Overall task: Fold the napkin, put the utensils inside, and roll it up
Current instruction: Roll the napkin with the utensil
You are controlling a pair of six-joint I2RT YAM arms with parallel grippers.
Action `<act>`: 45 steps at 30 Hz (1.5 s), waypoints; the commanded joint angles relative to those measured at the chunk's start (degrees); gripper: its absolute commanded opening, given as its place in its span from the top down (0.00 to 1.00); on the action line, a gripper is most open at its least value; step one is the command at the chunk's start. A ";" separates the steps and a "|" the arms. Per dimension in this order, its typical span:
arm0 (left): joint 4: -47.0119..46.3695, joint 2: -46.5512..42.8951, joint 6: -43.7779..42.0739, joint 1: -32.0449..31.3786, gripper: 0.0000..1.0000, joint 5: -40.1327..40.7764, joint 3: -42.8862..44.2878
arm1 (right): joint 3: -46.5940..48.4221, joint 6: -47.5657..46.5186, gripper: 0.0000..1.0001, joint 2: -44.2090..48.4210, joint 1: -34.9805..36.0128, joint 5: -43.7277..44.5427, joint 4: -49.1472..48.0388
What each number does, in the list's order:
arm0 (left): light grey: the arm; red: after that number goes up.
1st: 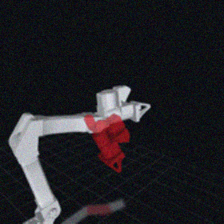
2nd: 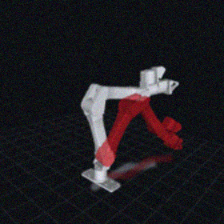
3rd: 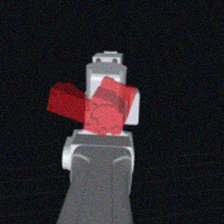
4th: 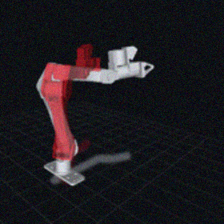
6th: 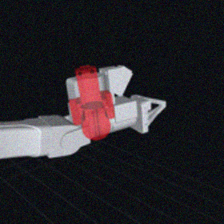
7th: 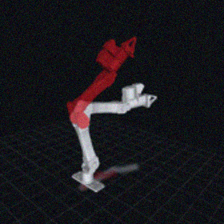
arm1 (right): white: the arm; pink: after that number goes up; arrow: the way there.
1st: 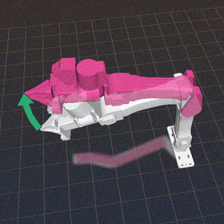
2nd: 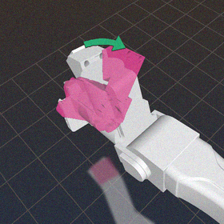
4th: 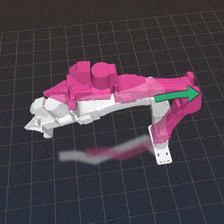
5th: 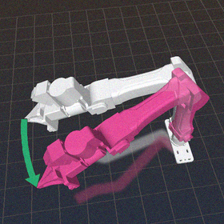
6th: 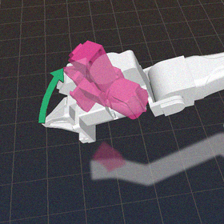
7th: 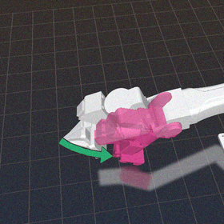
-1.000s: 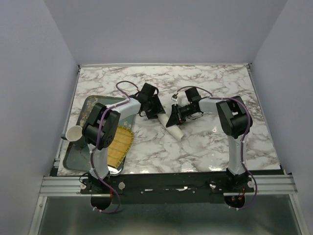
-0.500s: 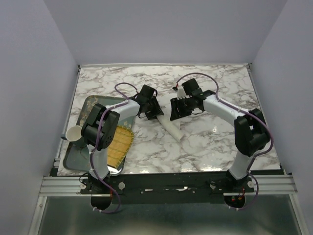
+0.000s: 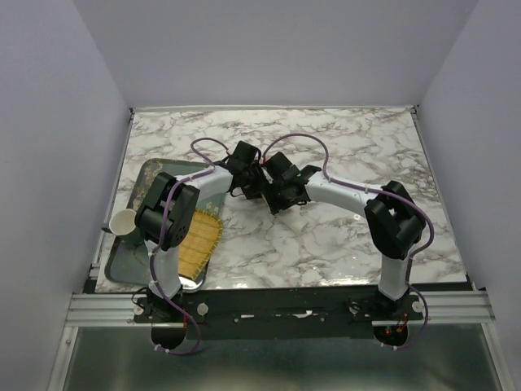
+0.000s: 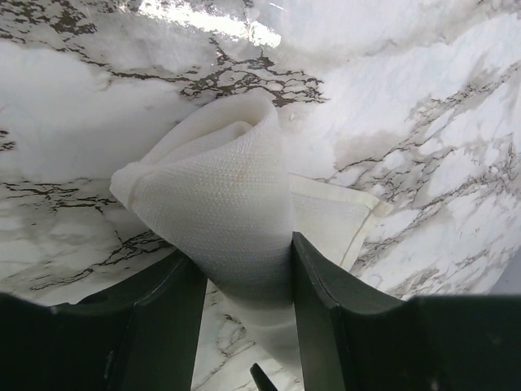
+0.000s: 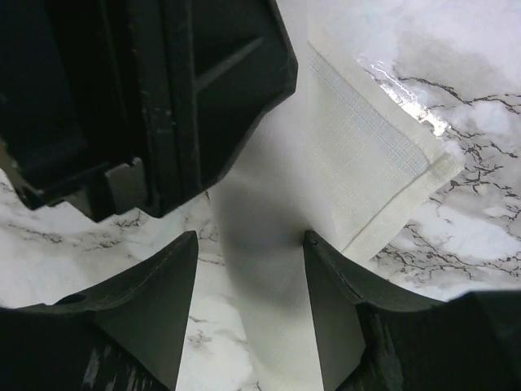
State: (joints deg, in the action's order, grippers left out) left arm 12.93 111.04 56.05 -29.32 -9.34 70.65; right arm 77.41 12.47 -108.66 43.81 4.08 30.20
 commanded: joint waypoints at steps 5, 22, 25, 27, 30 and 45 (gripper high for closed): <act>1.40 -0.13 0.72 -0.03 0.48 -1.47 -0.34 | 1.70 0.19 0.36 -4.18 3.56 11.73 0.57; 2.27 -1.61 -0.85 1.11 0.39 -1.82 0.45 | -3.22 -0.87 0.59 -5.60 4.53 18.70 -4.35; 3.42 -3.19 -2.61 1.63 0.36 -0.24 0.80 | -3.93 -0.61 0.73 -4.72 3.13 13.08 -5.41; 4.21 -3.90 -3.23 1.72 0.35 0.73 0.80 | -4.02 -0.87 0.75 -3.75 2.33 8.60 -5.67; 5.00 -5.31 -4.19 2.25 0.34 1.34 0.80 | -5.07 -1.13 0.78 -1.56 -0.04 0.78 -7.25; 6.58 -4.44 -5.87 0.67 0.34 -0.15 4.31 | -2.35 2.38 0.73 -13.24 -21.75 -60.04 -9.89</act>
State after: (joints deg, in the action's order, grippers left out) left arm 18.09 104.16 51.40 -27.27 -8.12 71.72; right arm 74.48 14.06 -115.90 23.92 -36.80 20.38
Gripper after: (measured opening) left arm 0.658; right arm 0.262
